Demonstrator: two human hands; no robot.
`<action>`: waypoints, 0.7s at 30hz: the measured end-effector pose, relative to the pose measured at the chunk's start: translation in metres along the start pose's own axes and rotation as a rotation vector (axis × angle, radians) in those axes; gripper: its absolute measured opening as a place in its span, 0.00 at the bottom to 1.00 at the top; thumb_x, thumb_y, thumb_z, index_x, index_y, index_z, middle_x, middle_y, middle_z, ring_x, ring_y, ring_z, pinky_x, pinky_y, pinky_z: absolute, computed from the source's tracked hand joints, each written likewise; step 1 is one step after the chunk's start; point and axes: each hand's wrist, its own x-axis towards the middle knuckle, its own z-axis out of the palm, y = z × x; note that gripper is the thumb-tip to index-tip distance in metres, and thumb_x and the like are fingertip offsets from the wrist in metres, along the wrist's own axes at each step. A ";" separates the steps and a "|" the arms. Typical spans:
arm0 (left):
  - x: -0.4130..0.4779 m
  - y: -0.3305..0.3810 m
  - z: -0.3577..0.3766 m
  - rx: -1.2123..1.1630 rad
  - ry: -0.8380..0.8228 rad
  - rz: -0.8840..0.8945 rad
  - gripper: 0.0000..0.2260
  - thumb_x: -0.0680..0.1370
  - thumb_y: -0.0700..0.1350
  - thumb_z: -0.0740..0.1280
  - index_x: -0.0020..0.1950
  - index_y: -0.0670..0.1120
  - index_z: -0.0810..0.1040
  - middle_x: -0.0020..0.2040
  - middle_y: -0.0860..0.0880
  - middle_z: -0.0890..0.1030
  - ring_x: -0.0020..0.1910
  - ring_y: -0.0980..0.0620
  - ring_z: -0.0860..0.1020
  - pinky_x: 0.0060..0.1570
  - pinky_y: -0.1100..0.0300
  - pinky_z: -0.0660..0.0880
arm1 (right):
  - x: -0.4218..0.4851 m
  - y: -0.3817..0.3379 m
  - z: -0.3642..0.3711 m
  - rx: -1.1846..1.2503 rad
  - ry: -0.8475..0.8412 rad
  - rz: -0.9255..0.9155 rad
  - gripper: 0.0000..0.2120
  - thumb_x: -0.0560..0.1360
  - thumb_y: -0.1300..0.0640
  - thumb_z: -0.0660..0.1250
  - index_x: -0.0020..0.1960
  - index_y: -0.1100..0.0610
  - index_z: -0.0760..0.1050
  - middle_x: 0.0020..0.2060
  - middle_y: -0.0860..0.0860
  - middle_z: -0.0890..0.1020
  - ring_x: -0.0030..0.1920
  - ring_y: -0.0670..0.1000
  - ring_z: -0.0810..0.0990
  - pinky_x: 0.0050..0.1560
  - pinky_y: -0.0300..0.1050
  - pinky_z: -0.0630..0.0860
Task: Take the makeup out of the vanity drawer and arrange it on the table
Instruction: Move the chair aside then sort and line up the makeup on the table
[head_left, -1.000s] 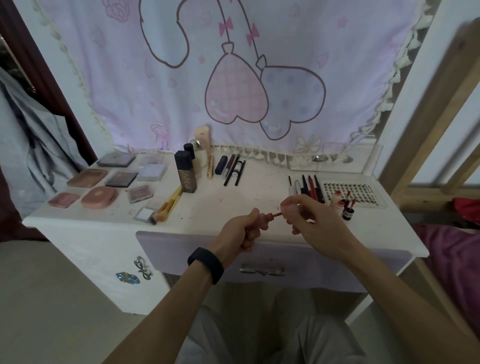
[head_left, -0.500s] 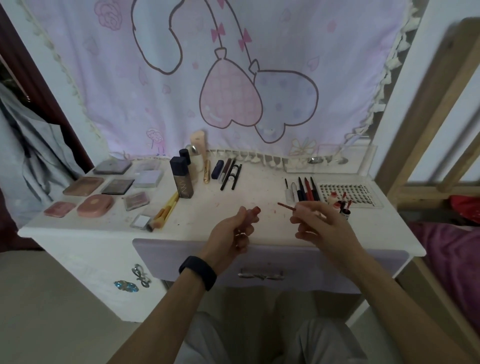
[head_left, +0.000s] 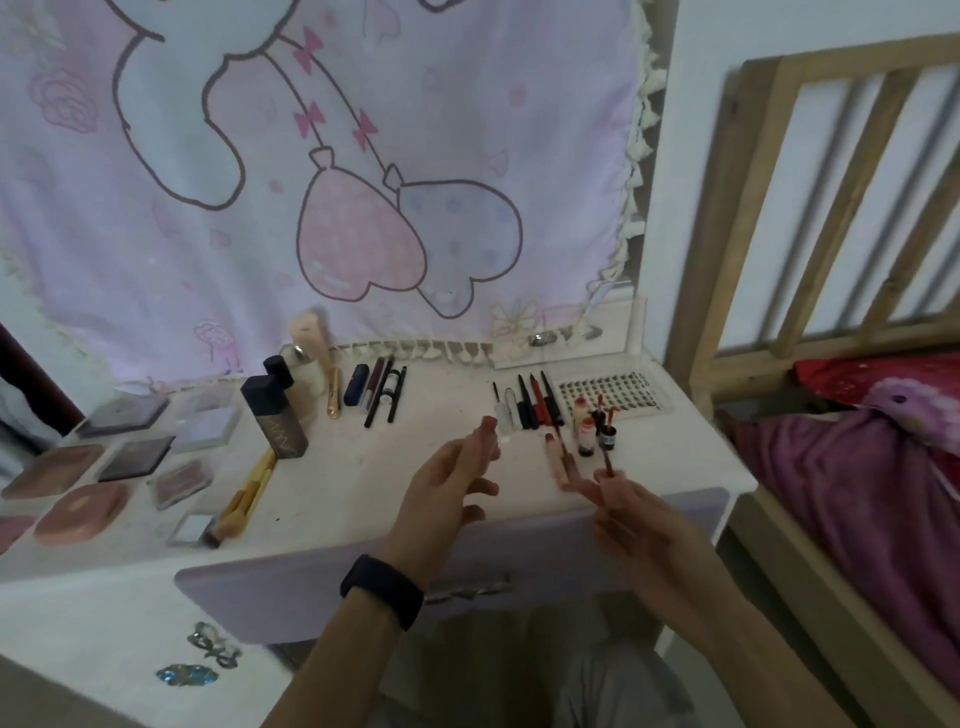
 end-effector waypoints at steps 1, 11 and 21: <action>0.002 0.002 0.008 0.079 0.017 0.026 0.24 0.72 0.71 0.62 0.55 0.55 0.81 0.51 0.62 0.83 0.44 0.58 0.80 0.43 0.58 0.76 | -0.001 -0.004 -0.009 0.005 0.016 -0.006 0.14 0.76 0.55 0.71 0.59 0.59 0.83 0.60 0.57 0.83 0.61 0.52 0.82 0.57 0.48 0.72; 0.033 -0.004 0.066 0.424 0.002 0.254 0.06 0.76 0.54 0.72 0.52 0.55 0.80 0.45 0.63 0.83 0.47 0.67 0.78 0.44 0.77 0.70 | -0.003 -0.061 -0.048 -0.648 0.171 -0.303 0.14 0.71 0.43 0.75 0.53 0.49 0.83 0.51 0.45 0.86 0.50 0.46 0.84 0.44 0.37 0.79; 0.053 -0.025 0.093 0.914 0.126 0.320 0.13 0.72 0.65 0.70 0.53 0.63 0.82 0.53 0.58 0.79 0.56 0.57 0.70 0.54 0.54 0.68 | 0.050 -0.053 -0.053 -1.268 0.216 -0.440 0.03 0.73 0.37 0.71 0.45 0.32 0.78 0.44 0.23 0.78 0.52 0.30 0.76 0.54 0.41 0.70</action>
